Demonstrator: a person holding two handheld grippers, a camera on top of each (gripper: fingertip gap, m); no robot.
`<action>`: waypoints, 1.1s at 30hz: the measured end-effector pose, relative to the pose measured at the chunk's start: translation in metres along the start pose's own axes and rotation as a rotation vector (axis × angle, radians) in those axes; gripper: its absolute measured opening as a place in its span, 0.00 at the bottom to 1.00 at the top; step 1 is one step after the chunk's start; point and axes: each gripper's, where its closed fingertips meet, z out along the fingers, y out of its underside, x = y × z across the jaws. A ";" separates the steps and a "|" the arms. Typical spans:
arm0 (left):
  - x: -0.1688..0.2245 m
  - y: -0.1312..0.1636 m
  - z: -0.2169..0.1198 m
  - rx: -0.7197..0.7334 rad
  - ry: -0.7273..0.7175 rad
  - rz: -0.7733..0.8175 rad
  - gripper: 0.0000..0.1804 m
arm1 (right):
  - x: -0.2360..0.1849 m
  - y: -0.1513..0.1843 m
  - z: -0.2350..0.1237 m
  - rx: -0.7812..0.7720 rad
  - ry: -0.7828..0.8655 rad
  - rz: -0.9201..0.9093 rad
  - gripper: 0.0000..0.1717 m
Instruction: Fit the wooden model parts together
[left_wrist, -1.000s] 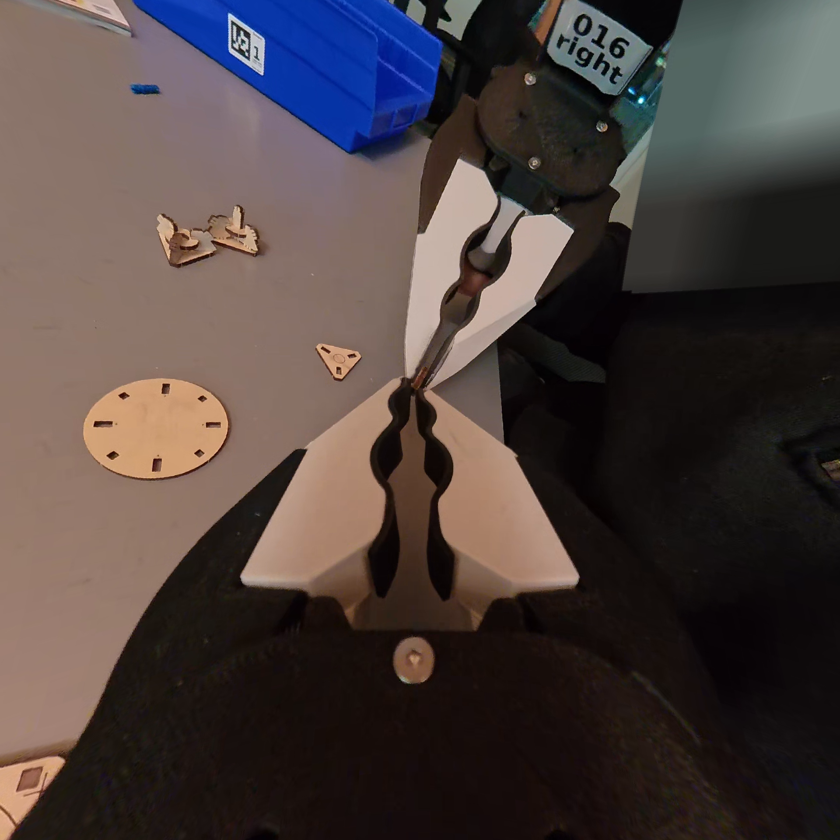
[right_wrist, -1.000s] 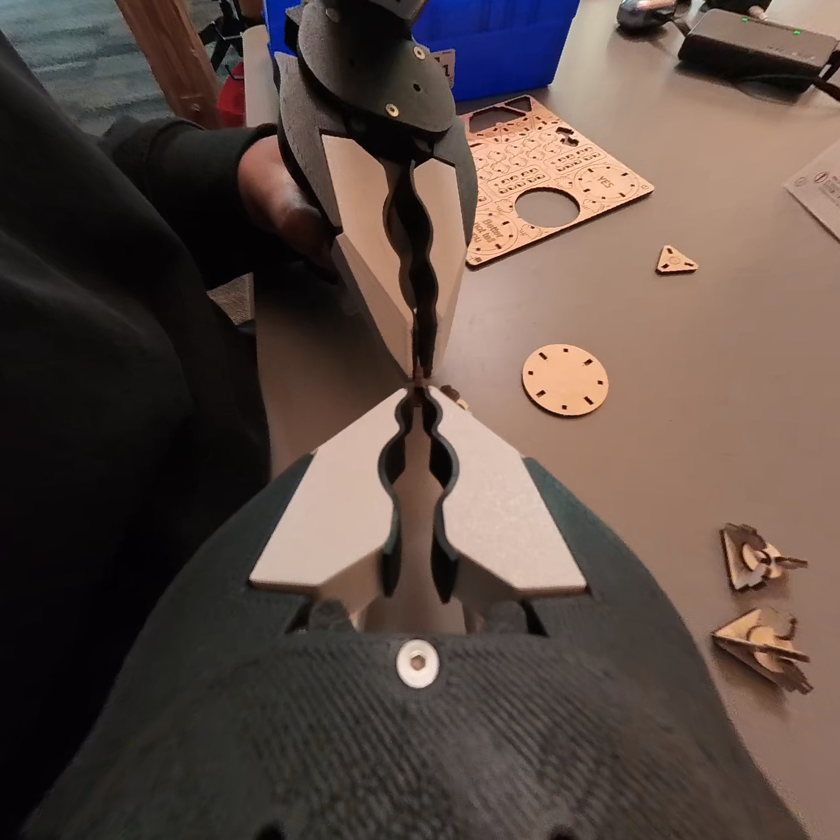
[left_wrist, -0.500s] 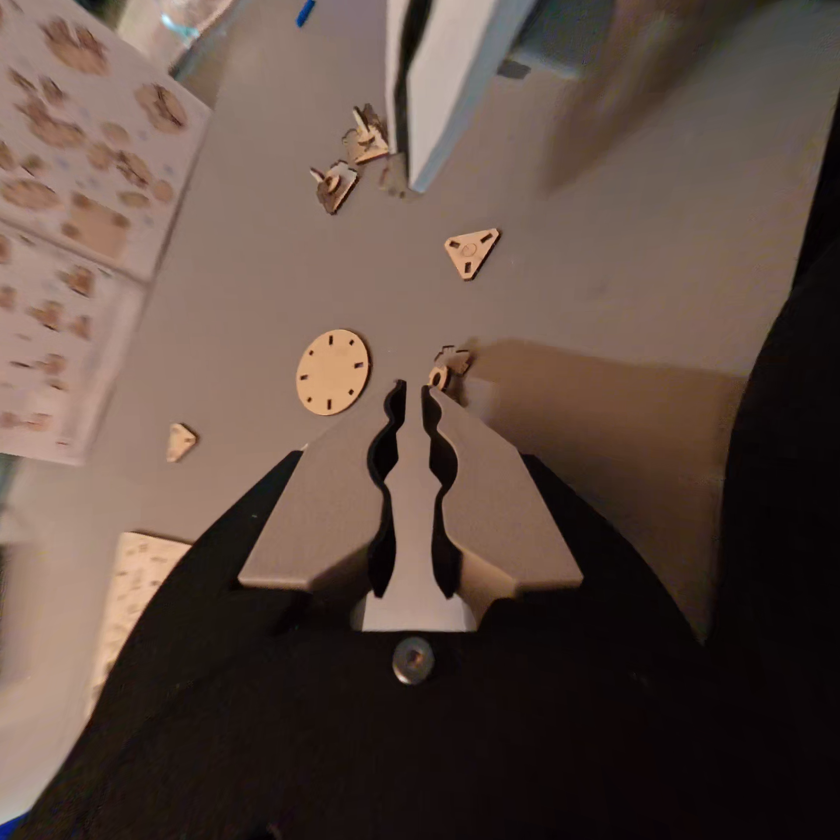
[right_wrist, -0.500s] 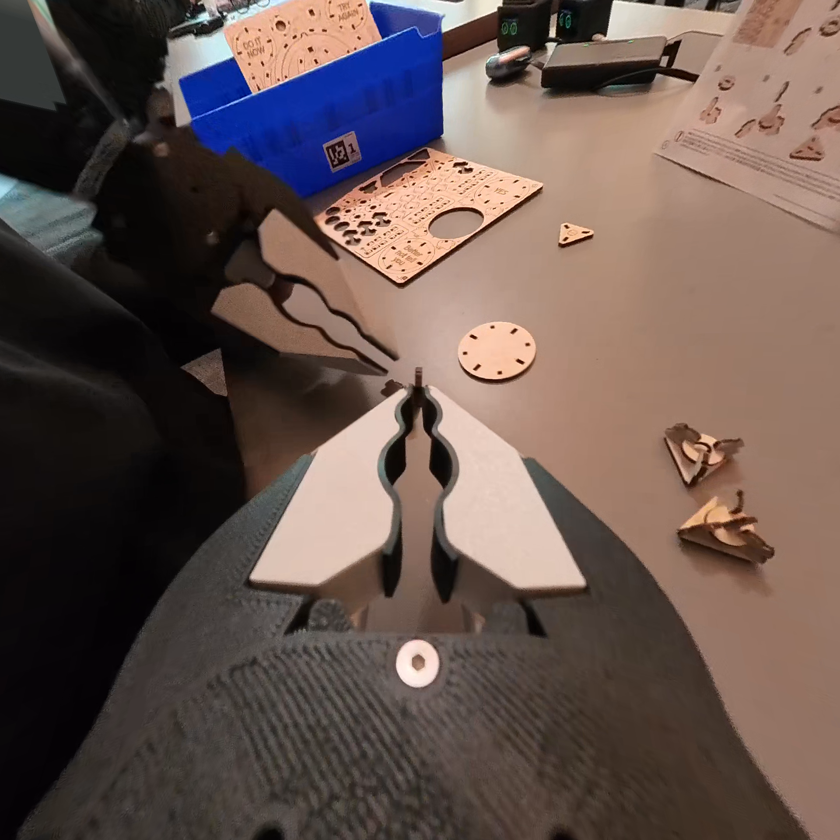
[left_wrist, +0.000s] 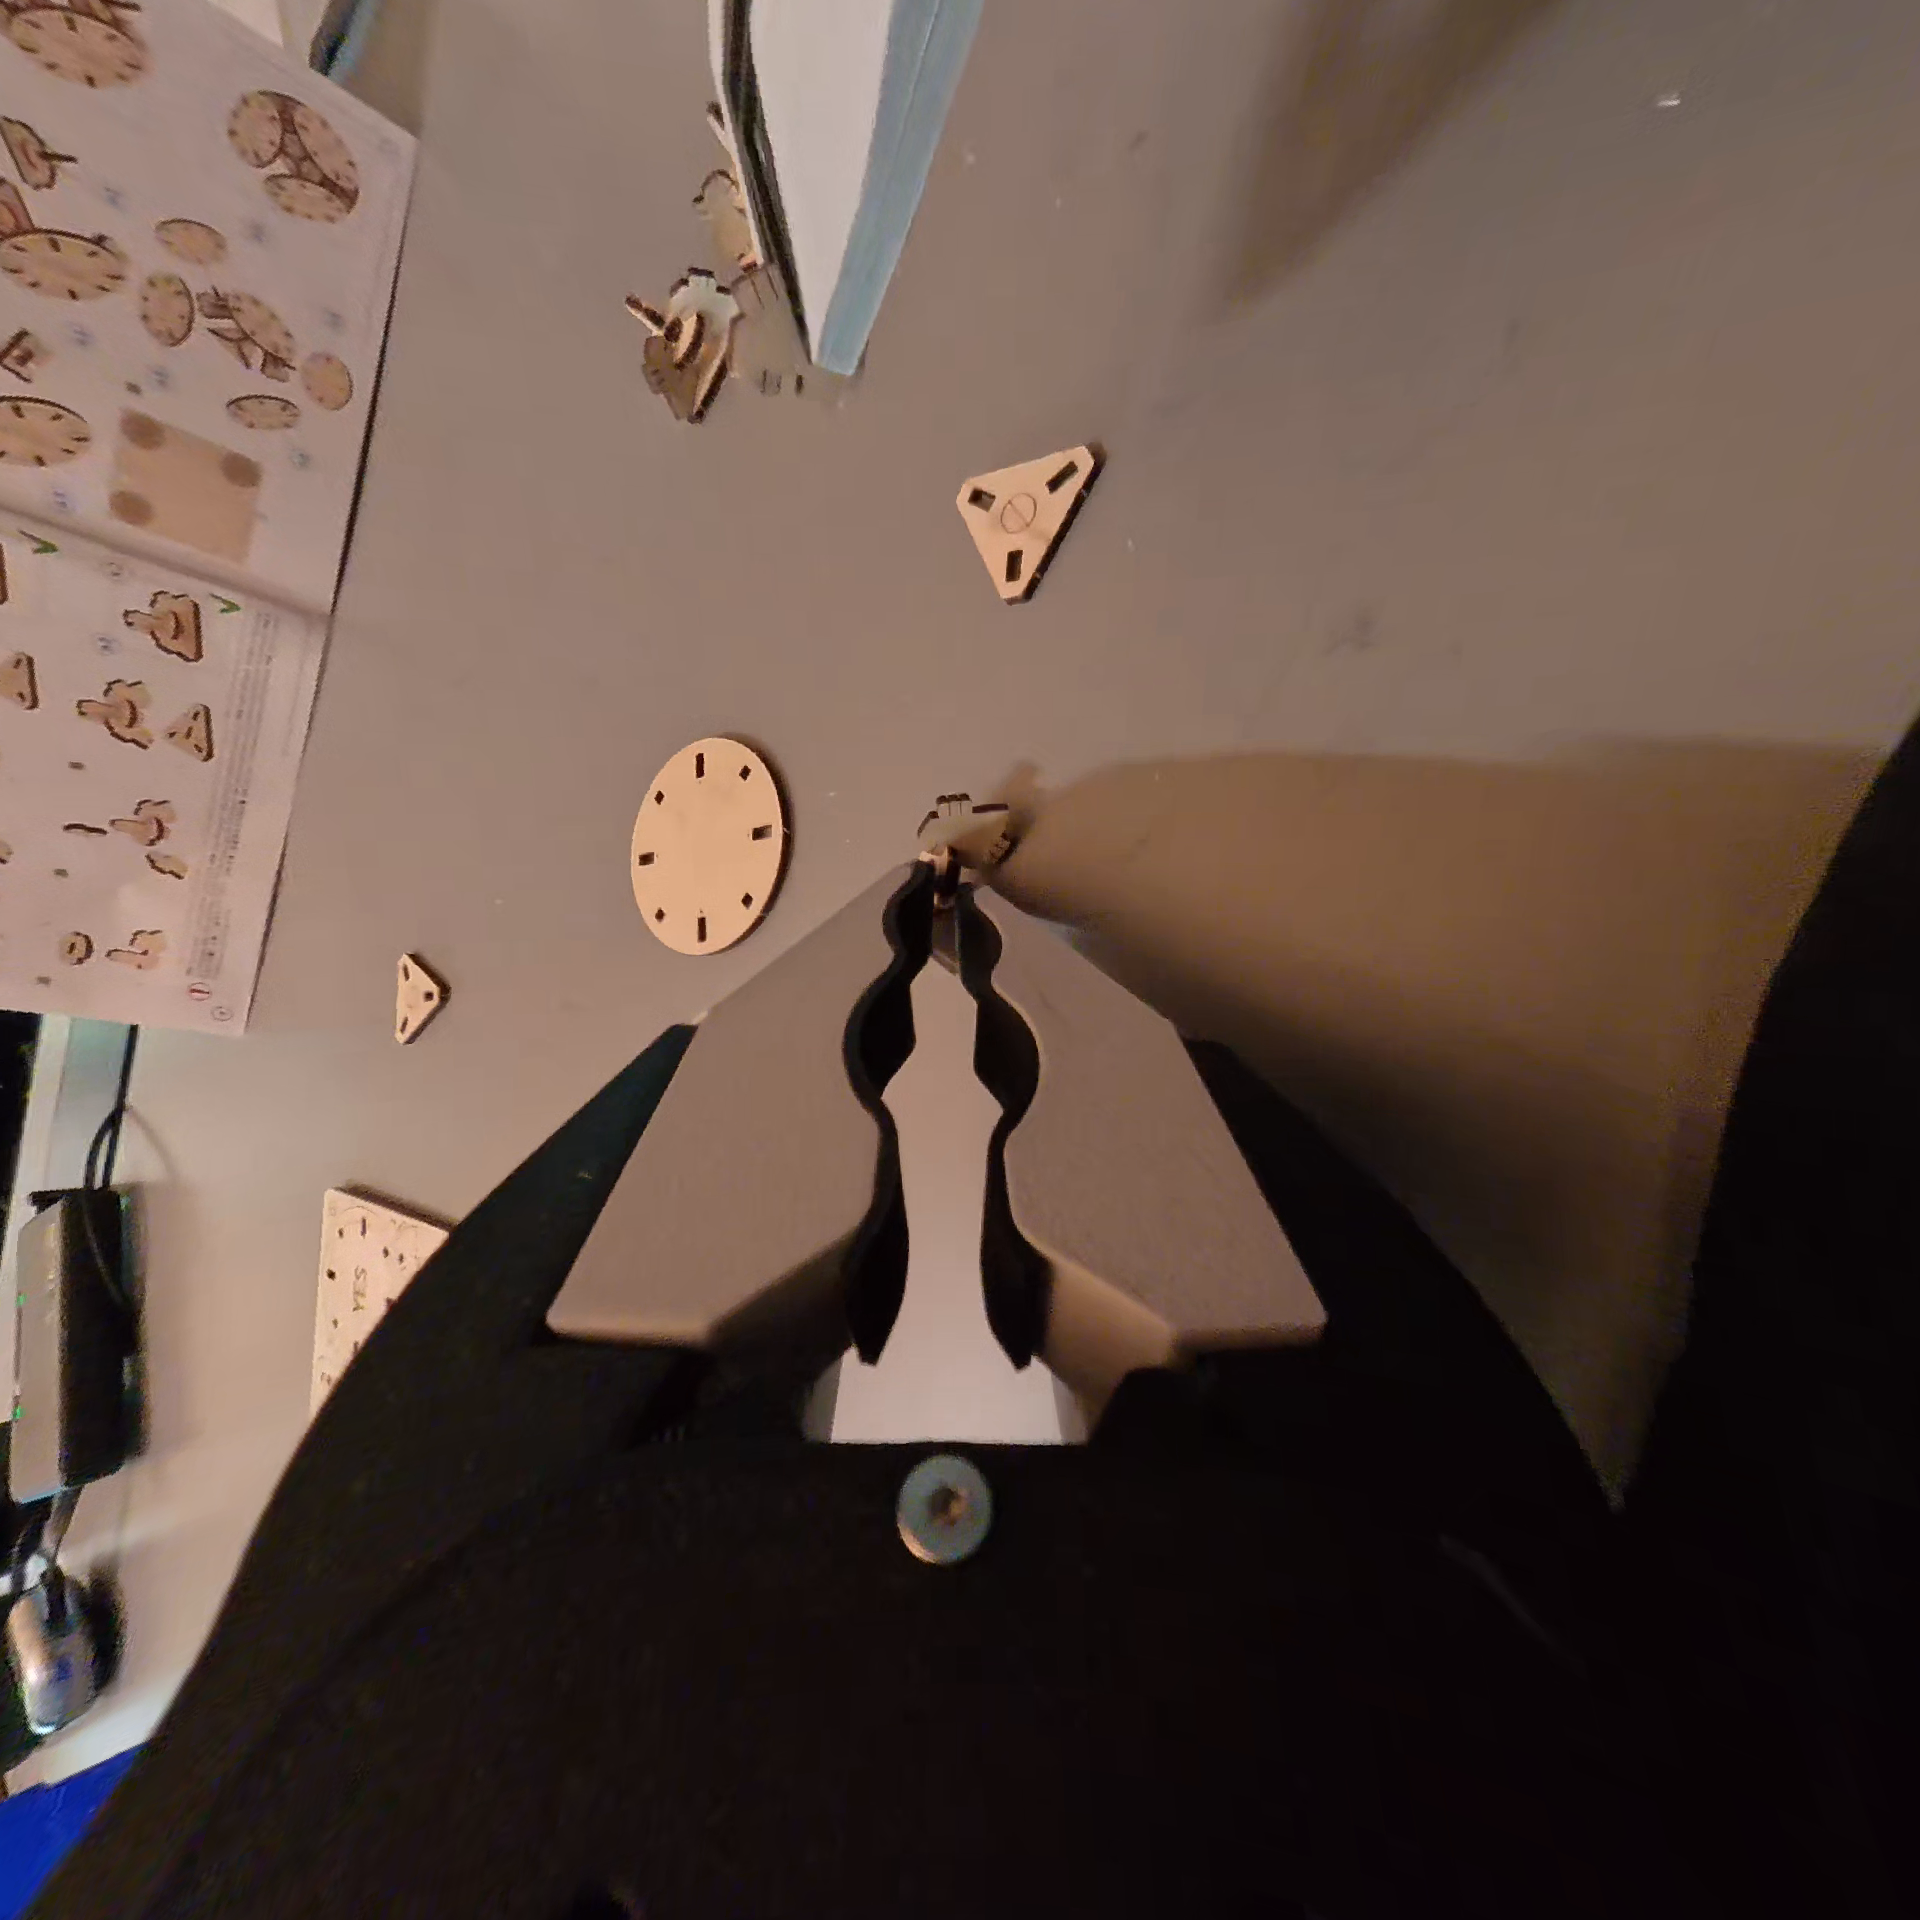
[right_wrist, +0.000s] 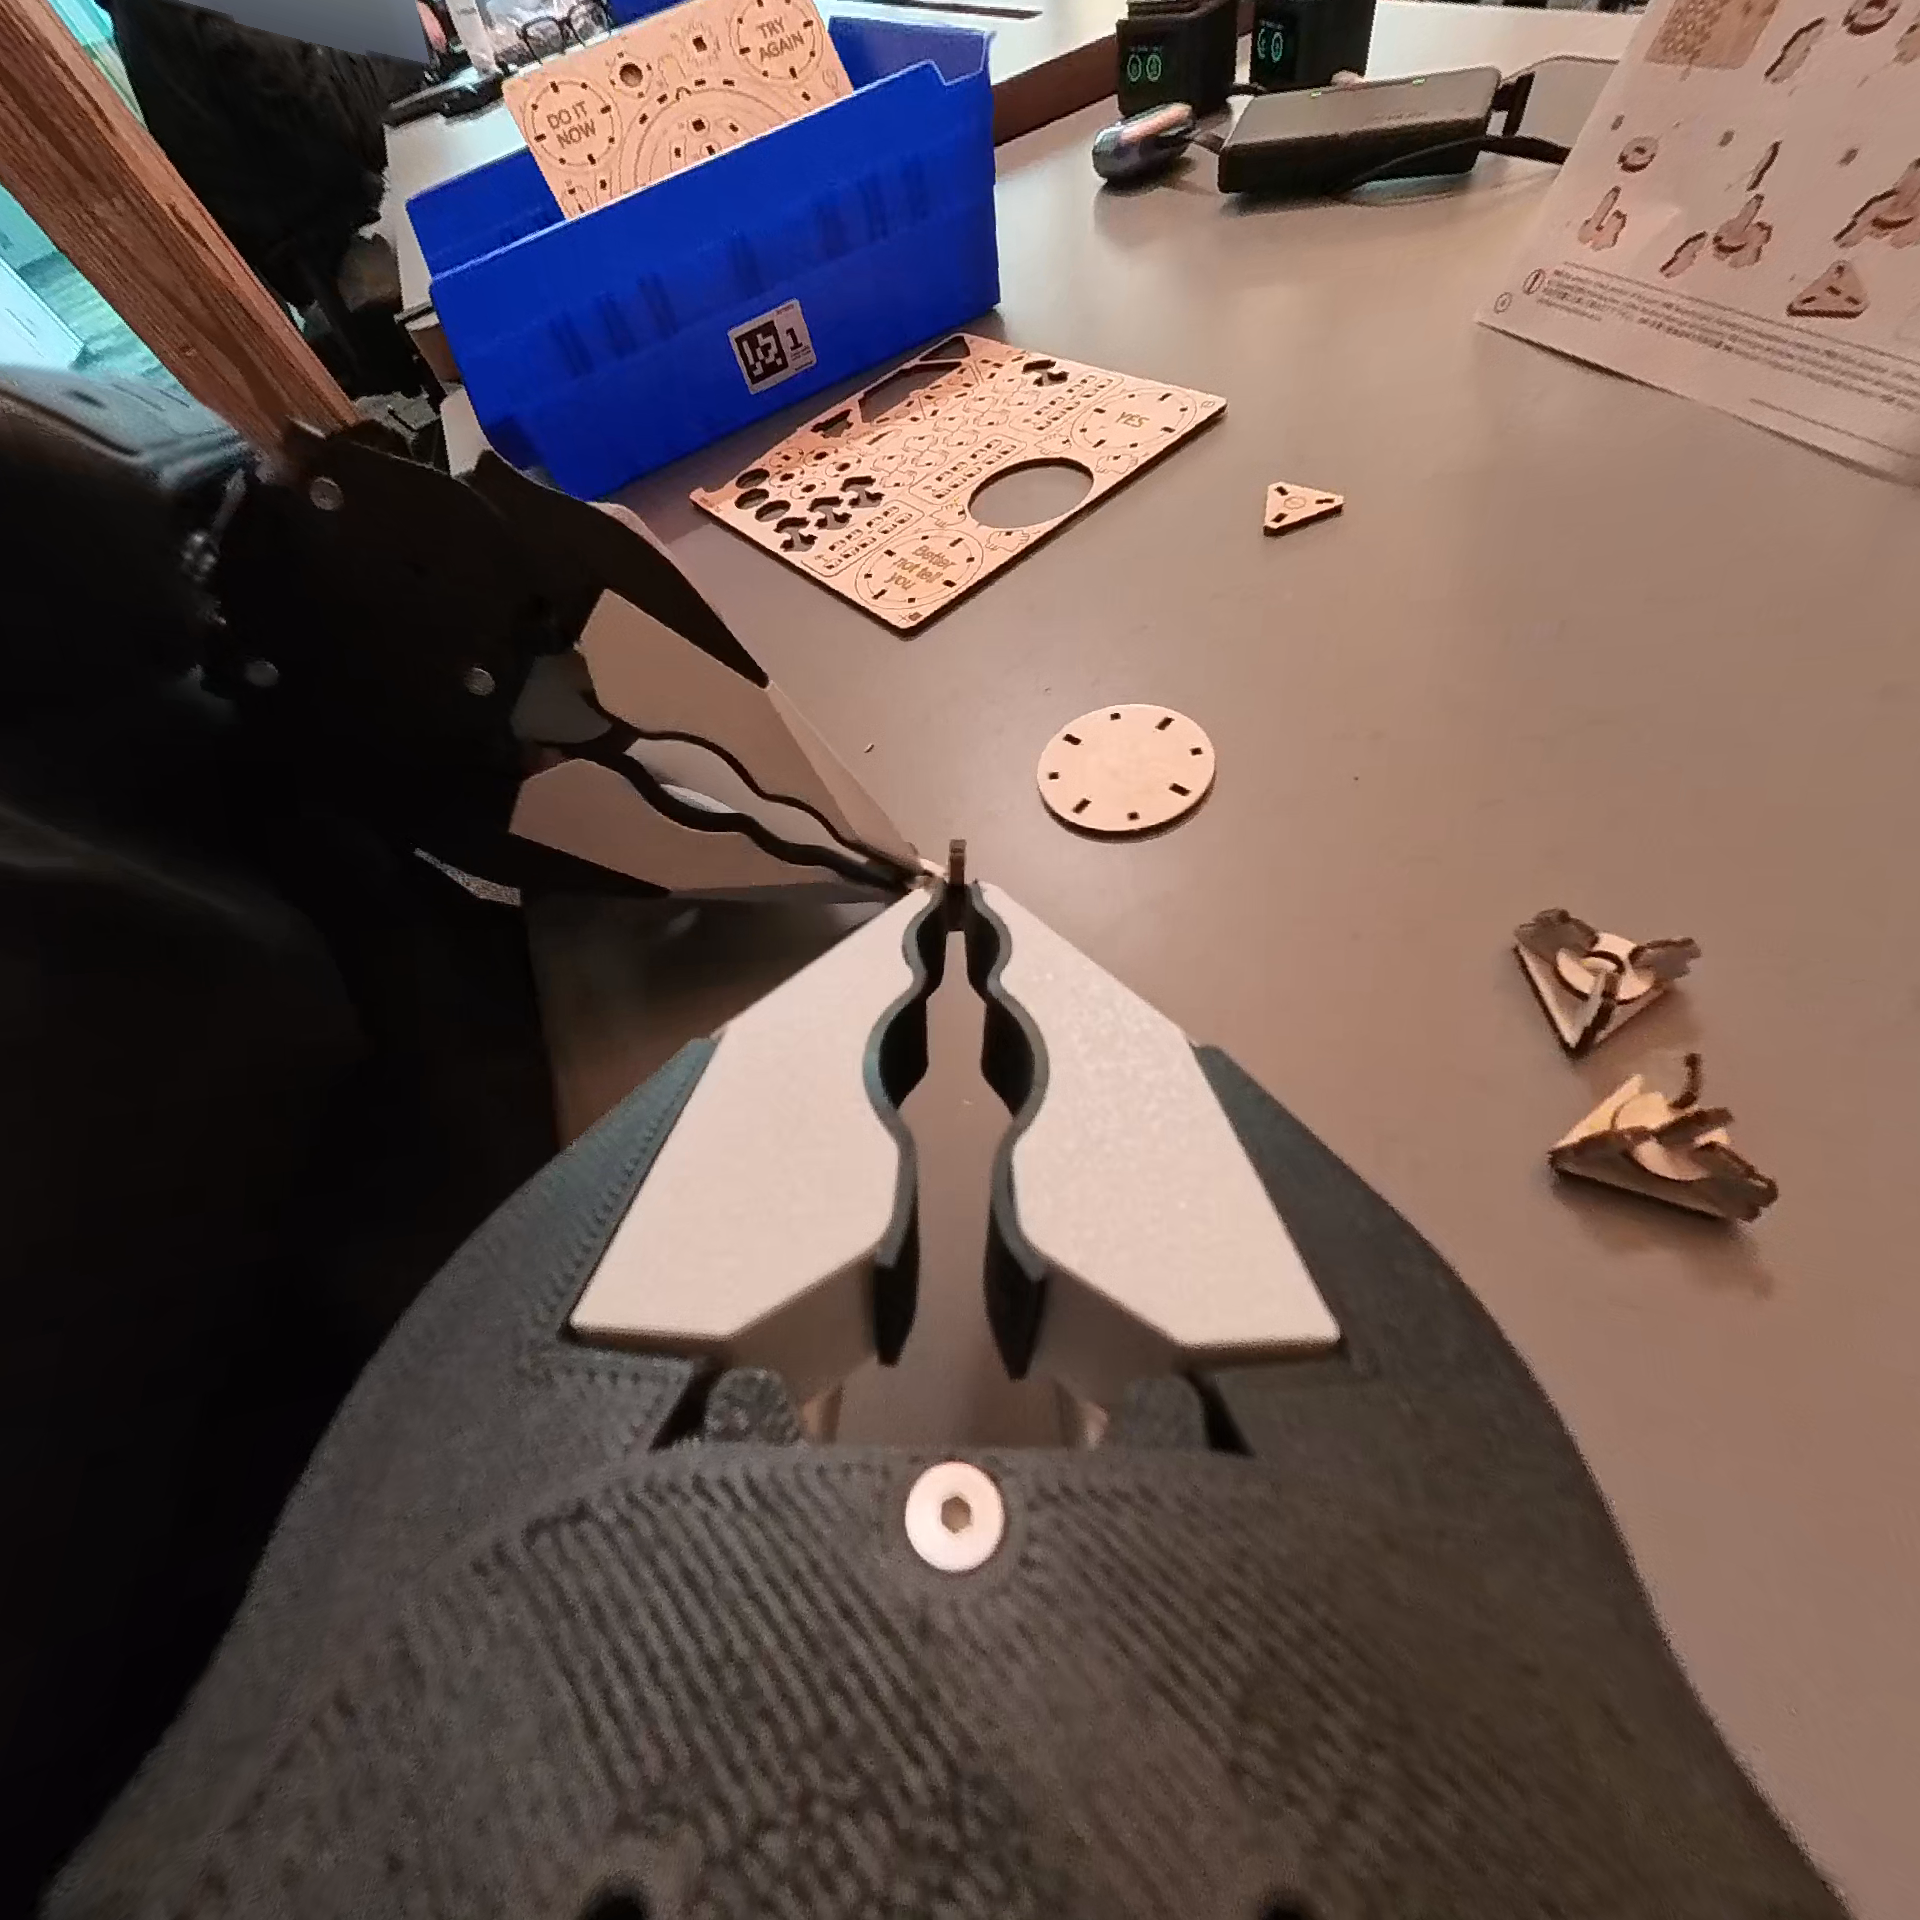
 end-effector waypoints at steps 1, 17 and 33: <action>-0.001 0.000 0.000 -0.003 -0.005 0.002 0.01 | 0.000 0.000 0.000 0.006 -0.005 0.009 0.00; -0.049 -0.072 -0.098 1.037 0.605 -0.676 0.00 | -0.025 -0.029 -0.022 0.297 -0.547 0.672 0.00; -0.026 -0.076 -0.098 0.991 0.834 -0.708 0.00 | -0.056 -0.042 -0.010 0.237 -0.561 0.369 0.00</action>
